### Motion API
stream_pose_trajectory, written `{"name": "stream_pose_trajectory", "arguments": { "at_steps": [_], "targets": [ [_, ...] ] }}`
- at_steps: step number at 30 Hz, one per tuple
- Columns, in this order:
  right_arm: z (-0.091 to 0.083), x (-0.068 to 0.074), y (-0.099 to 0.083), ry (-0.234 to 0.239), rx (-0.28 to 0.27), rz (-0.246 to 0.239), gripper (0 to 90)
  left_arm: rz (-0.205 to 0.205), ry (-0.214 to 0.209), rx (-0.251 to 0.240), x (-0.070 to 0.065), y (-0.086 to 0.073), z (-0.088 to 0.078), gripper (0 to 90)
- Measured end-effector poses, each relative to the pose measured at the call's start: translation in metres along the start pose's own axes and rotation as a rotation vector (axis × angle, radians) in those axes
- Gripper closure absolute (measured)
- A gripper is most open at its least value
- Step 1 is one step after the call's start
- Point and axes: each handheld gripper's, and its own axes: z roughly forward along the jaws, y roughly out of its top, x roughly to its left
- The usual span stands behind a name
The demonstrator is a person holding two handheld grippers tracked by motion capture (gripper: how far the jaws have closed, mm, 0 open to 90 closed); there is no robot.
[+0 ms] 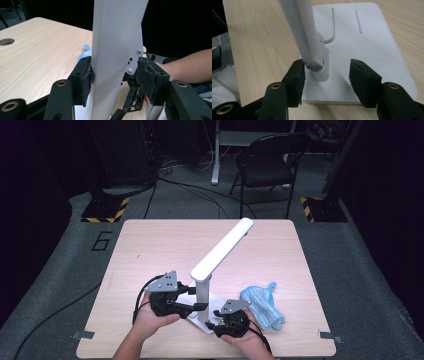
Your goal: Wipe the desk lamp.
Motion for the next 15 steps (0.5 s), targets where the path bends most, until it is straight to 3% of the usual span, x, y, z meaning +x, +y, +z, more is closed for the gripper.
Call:
{"name": "stream_pose_trajectory", "arguments": {
  "at_steps": [15],
  "targets": [
    [-0.0052,-0.0096,-0.0032,-0.025,-0.007,0.034,47.1,-0.012,0.023,0.004,0.0001,-0.0012,-0.0015,60.7]
  ]
}}
